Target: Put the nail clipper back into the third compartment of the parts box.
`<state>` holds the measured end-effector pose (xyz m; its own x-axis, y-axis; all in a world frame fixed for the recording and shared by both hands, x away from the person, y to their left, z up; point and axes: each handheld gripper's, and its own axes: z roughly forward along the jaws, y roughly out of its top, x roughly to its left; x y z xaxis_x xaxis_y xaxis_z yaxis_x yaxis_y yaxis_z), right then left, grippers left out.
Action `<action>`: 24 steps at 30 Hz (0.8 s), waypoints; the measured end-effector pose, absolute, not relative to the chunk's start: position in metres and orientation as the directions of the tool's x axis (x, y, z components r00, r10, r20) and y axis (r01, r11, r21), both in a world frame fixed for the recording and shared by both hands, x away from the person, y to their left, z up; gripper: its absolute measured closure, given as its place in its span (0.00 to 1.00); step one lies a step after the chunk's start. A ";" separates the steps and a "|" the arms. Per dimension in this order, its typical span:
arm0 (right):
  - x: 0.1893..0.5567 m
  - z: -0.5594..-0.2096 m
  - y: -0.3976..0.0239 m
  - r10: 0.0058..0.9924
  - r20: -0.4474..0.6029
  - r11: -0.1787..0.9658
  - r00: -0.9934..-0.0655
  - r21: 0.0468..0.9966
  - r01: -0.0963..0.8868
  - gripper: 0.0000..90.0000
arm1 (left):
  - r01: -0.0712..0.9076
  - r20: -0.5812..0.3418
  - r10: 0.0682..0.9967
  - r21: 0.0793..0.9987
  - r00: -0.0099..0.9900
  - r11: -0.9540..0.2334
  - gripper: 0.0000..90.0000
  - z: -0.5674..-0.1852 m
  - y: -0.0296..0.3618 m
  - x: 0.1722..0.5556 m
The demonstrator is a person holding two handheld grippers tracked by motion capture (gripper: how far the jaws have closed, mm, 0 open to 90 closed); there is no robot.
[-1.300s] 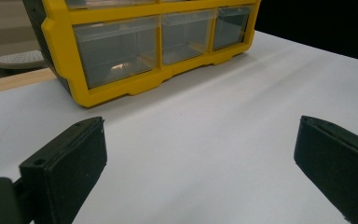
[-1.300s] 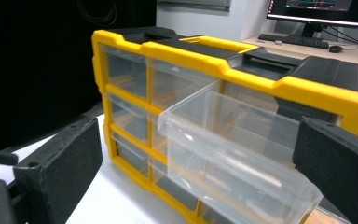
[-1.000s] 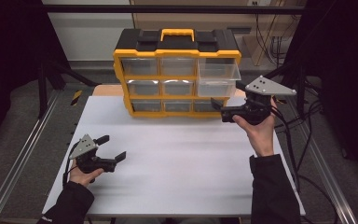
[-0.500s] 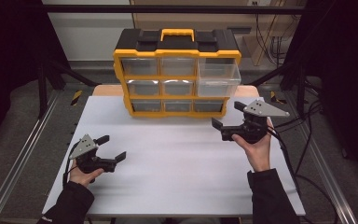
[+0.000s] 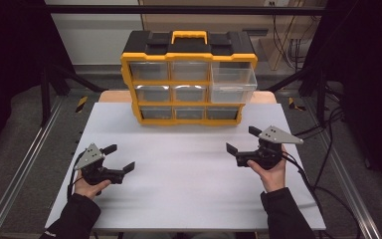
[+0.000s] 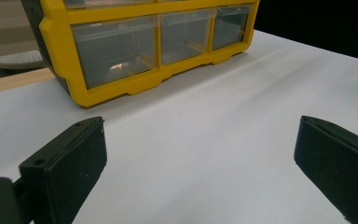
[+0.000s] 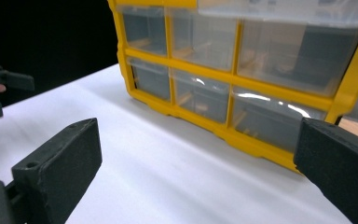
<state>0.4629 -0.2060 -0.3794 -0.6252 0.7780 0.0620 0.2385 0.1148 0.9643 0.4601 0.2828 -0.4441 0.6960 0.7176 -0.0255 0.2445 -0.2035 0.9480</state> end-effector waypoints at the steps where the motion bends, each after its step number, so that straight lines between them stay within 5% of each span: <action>1: 0.462 -0.383 -0.207 0.778 0.061 0.116 -0.626 0.964 0.238 0.02 | 0.245 -0.026 0.718 0.948 0.696 -0.203 0.02 -0.444 0.283 0.460; 24: 0.445 -0.445 -0.234 0.787 0.095 0.113 -0.609 0.949 0.295 0.02 | 0.245 -0.023 0.717 0.947 0.697 -0.208 0.02 -0.445 0.283 0.460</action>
<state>0.4452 -0.2342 -0.4448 -0.6094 0.7871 0.0953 0.2947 0.1133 0.9489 0.4600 0.2827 -0.4454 0.6966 0.7171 -0.0229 0.2452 -0.2079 0.9469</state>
